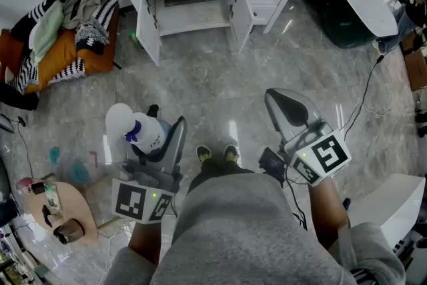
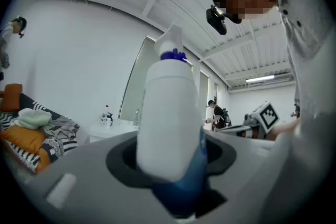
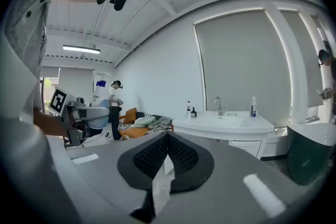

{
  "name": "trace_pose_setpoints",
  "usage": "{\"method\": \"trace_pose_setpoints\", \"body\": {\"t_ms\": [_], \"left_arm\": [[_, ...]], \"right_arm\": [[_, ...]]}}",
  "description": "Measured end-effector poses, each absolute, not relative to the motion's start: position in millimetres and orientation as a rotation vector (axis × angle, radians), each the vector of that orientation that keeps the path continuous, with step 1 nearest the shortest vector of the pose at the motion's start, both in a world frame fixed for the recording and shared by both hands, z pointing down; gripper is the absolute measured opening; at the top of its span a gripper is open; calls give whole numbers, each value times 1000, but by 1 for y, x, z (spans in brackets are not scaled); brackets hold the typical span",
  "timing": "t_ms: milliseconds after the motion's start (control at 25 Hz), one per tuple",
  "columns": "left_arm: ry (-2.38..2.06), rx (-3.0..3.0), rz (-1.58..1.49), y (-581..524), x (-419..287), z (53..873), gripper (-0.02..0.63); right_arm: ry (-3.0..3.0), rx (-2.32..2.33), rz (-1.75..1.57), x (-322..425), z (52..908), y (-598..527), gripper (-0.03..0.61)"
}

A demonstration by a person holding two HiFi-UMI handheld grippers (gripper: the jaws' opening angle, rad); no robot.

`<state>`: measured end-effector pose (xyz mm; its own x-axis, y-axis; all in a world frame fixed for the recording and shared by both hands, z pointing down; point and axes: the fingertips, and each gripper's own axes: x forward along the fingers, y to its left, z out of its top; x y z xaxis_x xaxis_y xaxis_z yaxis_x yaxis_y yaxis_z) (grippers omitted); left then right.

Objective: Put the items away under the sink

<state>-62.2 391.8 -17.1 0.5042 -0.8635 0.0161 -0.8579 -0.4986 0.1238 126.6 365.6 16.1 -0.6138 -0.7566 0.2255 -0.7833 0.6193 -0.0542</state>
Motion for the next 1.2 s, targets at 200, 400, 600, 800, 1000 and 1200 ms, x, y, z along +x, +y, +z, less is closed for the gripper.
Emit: {"method": "trace_pose_setpoints", "body": {"t_ms": [200, 400, 600, 800, 1000, 1200], "left_arm": [[-1511, 2608, -92, 394, -58, -20, 225], [-1496, 2618, -109, 392, -59, -20, 225], [-1478, 2628, -106, 389, -62, -18, 224], [-1476, 2633, -128, 383, -69, -21, 224], [-1457, 2630, -182, 377, -85, -25, 221], [-1455, 2641, -217, 373, -100, -28, 221]], "right_arm": [[-2651, 1316, 201, 140, 11, 364, -3], [-2643, 1392, 236, 148, 9, 359, -3], [-2646, 1409, 240, 147, 8, 358, -3], [-2665, 1388, 251, 134, 7, 355, -3], [-2674, 1342, 243, 106, 5, 352, -3], [-2692, 1292, 229, 79, 9, 354, -3]]}}
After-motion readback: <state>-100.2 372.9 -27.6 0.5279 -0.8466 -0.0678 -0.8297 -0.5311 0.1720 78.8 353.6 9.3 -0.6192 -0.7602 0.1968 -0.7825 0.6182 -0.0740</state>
